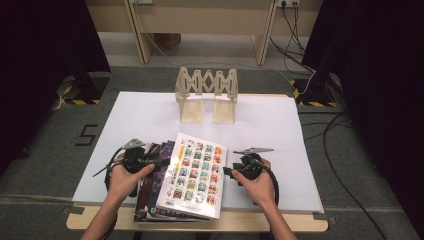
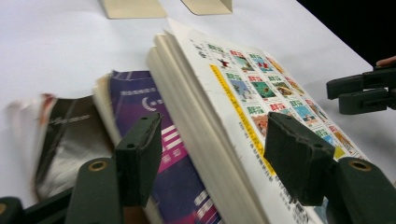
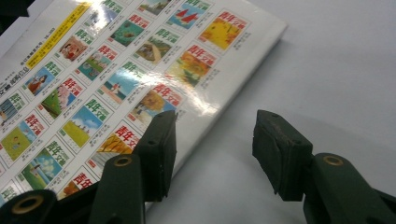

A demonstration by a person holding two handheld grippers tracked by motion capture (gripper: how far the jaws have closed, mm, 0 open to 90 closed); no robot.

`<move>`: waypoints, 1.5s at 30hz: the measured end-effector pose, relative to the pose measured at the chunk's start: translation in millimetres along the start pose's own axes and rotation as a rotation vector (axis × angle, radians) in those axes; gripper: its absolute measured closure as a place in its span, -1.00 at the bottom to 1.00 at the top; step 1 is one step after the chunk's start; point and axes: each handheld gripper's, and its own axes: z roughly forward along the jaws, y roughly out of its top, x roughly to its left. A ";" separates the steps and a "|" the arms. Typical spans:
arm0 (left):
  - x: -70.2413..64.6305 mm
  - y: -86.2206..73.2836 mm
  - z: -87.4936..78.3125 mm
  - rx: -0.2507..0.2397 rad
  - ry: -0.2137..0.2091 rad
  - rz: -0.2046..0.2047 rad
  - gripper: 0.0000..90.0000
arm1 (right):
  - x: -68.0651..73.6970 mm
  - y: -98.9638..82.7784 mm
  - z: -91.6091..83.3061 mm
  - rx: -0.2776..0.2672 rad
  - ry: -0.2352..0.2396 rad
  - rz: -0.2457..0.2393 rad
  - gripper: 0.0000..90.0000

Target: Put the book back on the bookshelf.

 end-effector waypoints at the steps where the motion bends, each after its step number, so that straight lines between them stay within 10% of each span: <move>1: -1.1 1.0 4.4 0.013 -0.003 0.000 -0.20 | 0.9 0.7 1.5 0.005 0.006 -0.001 0.10; 10: 1.6 -0.5 36.8 0.104 -0.037 -0.070 -0.22 | 7.1 2.8 16.6 0.041 0.063 0.067 0.01; 21: 1.8 2.0 33.2 0.078 -0.012 -0.175 0.08 | 8.3 3.3 23.8 0.038 0.073 0.134 -0.14; 30: -15.3 9.0 12.8 -0.043 -0.139 -0.276 0.29 | 9.1 5.4 24.6 0.053 0.061 0.131 -0.16; 40: -24.0 -4.2 11.1 0.019 -0.230 -0.407 0.33 | 10.1 4.7 23.5 0.057 0.047 0.127 -0.16; 45: -33.5 5.6 9.7 0.021 -0.249 -0.383 0.39 | 9.5 5.6 23.7 0.066 0.043 0.124 -0.17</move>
